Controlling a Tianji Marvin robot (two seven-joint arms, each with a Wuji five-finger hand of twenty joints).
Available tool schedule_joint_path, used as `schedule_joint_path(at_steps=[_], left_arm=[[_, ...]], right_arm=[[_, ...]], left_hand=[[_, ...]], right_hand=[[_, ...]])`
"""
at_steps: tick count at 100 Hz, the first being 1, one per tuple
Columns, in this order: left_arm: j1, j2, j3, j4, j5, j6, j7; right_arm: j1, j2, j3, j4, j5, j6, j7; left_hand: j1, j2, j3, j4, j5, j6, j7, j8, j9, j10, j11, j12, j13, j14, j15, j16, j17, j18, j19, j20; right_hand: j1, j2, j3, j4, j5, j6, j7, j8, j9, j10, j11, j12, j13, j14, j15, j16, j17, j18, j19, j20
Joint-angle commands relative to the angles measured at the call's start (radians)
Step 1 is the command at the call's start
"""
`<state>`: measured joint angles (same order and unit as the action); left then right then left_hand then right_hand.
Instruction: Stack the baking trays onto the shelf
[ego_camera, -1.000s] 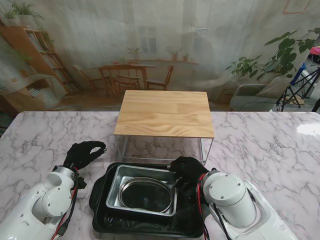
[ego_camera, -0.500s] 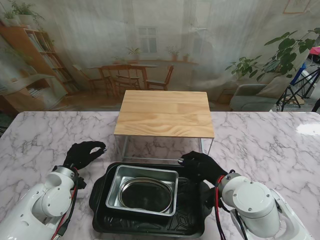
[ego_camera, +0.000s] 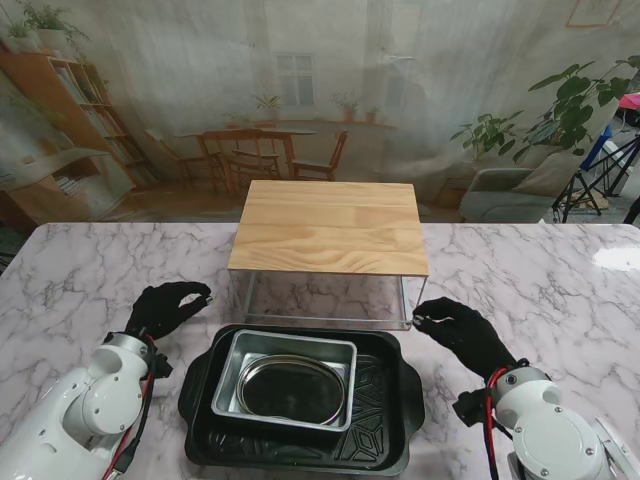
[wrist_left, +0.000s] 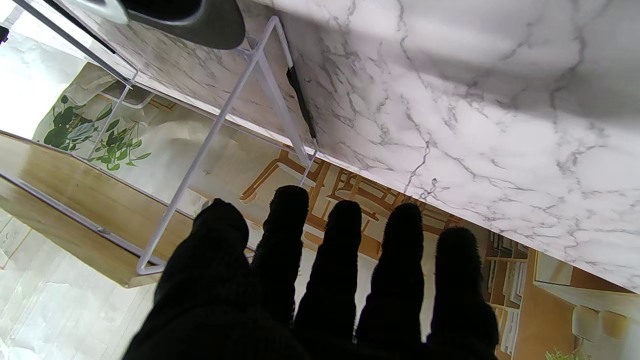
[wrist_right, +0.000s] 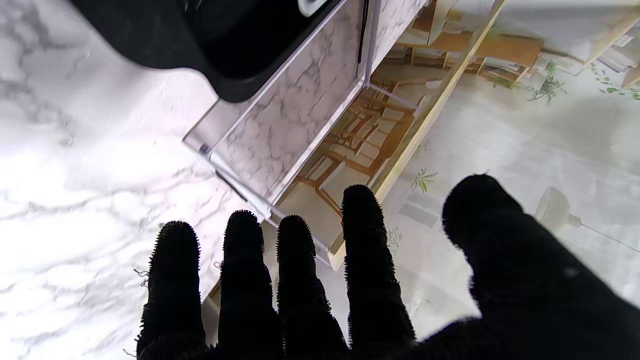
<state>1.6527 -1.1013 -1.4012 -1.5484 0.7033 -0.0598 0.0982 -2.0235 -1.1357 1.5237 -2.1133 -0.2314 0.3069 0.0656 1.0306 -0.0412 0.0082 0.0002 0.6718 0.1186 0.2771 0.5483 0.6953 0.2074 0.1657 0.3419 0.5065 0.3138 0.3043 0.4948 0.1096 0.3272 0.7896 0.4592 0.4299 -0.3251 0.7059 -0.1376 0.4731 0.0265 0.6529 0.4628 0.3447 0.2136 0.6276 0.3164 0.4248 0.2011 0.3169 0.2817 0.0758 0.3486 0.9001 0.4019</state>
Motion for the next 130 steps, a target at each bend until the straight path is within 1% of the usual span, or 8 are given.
schedule_joint_path(at_steps=[1, 39, 49, 67, 80, 90, 101, 130], left_arm=[[0.004, -0.002, 0.003, -0.010, 0.008, -0.004, -0.013], [0.021, 0.007, 0.013, -0.042, 0.030, 0.010, -0.051], [0.045, 0.013, 0.001, -0.066, 0.044, 0.018, -0.087], [0.085, 0.017, -0.028, -0.091, 0.029, -0.013, -0.116], [0.104, 0.012, -0.034, -0.106, -0.053, -0.034, -0.131], [0.130, 0.009, -0.039, -0.133, -0.124, -0.035, -0.152], [0.159, 0.006, -0.045, -0.159, -0.176, -0.034, -0.163], [0.229, 0.006, -0.056, -0.215, -0.219, 0.023, -0.195]], right_arm=[[-0.008, -0.002, 0.009, 0.037, -0.012, -0.007, -0.016], [0.041, 0.001, -0.010, 0.154, -0.169, -0.015, -0.055], [0.045, 0.010, -0.016, 0.164, -0.235, 0.001, -0.036], [0.052, 0.019, -0.018, 0.193, -0.307, -0.025, -0.026], [0.062, 0.019, -0.011, 0.217, -0.286, -0.080, -0.024], [0.067, 0.017, -0.012, 0.224, -0.281, -0.090, -0.035], [0.069, 0.014, -0.018, 0.227, -0.305, -0.085, -0.059], [0.060, 0.017, -0.045, 0.202, -0.340, -0.001, -0.049]], left_hand=[[0.012, 0.038, -0.002, 0.021, 0.006, 0.010, -0.008, -0.011, -0.024, -0.008, -0.002, 0.005, 0.003, -0.002, 0.011, 0.008, -0.018, 0.006, 0.005, 0.021], [-0.036, 0.090, -0.021, 0.019, -0.126, 0.035, -0.103, -0.077, -0.159, 0.007, -0.035, -0.018, -0.034, -0.002, 0.012, 0.010, -0.004, -0.043, 0.037, 0.029], [-0.088, 0.097, -0.031, 0.012, -0.255, 0.019, -0.159, -0.125, -0.244, 0.025, -0.086, -0.053, -0.044, 0.005, 0.019, 0.015, 0.003, -0.065, 0.055, 0.030], [-0.203, 0.111, -0.036, -0.004, -0.445, -0.008, -0.242, -0.191, -0.444, 0.018, -0.170, -0.164, -0.110, 0.009, -0.027, -0.023, -0.008, -0.099, 0.008, -0.012], [-0.220, 0.116, -0.035, -0.006, -0.476, 0.009, -0.249, -0.205, -0.476, 0.023, -0.172, -0.188, -0.167, 0.011, -0.052, -0.049, -0.028, -0.150, -0.030, -0.045], [-0.207, 0.111, -0.033, -0.006, -0.451, 0.036, -0.234, -0.201, -0.458, 0.039, -0.163, -0.182, -0.187, 0.001, -0.055, -0.058, -0.034, -0.171, -0.042, -0.056], [-0.190, 0.104, -0.033, -0.005, -0.422, 0.082, -0.207, -0.187, -0.415, 0.070, -0.149, -0.157, -0.181, 0.007, -0.032, -0.056, -0.022, -0.180, -0.033, -0.059], [-0.152, 0.112, -0.032, -0.002, -0.389, 0.106, -0.189, -0.155, -0.272, 0.068, -0.087, 0.026, -0.143, 0.049, 0.079, 0.048, 0.011, -0.153, 0.102, -0.005]], right_hand=[[-0.076, -0.021, -0.028, 0.018, -0.014, -0.038, -0.046, -0.025, -0.051, -0.035, -0.042, -0.015, -0.047, -0.039, -0.078, -0.027, -0.026, -0.048, -0.037, 0.020], [-0.215, -0.074, -0.051, -0.005, -0.133, 0.086, -0.131, -0.093, -0.144, -0.026, 0.009, -0.003, -0.055, -0.033, -0.037, 0.010, 0.011, -0.105, 0.006, 0.104], [-0.261, -0.046, -0.091, -0.008, -0.151, 0.042, -0.125, -0.082, -0.160, -0.035, 0.003, -0.008, -0.076, -0.040, -0.027, 0.015, -0.011, -0.105, 0.021, 0.105], [-0.279, 0.018, -0.198, 0.005, -0.298, -0.125, -0.182, -0.117, -0.171, -0.116, -0.250, -0.111, -0.169, -0.086, -0.181, -0.065, -0.100, -0.122, -0.142, 0.030], [-0.265, 0.022, -0.223, 0.010, -0.371, -0.063, -0.187, -0.171, -0.177, -0.135, -0.405, -0.171, -0.203, -0.118, -0.255, -0.106, -0.104, -0.175, -0.252, 0.004], [-0.270, 0.013, -0.218, 0.010, -0.382, 0.057, -0.156, -0.196, -0.171, -0.070, -0.280, -0.108, -0.129, -0.064, -0.223, -0.080, -0.020, -0.183, -0.220, 0.040], [-0.271, -0.005, -0.198, 0.011, -0.331, 0.132, -0.118, -0.176, -0.176, -0.013, -0.067, -0.030, -0.052, -0.011, -0.061, 0.003, 0.066, -0.178, -0.005, 0.066], [-0.198, 0.057, -0.223, 0.030, -0.277, 0.108, -0.087, -0.069, -0.108, 0.012, 0.134, 0.080, 0.025, 0.012, 0.219, 0.114, 0.115, -0.089, 0.249, 0.061]])
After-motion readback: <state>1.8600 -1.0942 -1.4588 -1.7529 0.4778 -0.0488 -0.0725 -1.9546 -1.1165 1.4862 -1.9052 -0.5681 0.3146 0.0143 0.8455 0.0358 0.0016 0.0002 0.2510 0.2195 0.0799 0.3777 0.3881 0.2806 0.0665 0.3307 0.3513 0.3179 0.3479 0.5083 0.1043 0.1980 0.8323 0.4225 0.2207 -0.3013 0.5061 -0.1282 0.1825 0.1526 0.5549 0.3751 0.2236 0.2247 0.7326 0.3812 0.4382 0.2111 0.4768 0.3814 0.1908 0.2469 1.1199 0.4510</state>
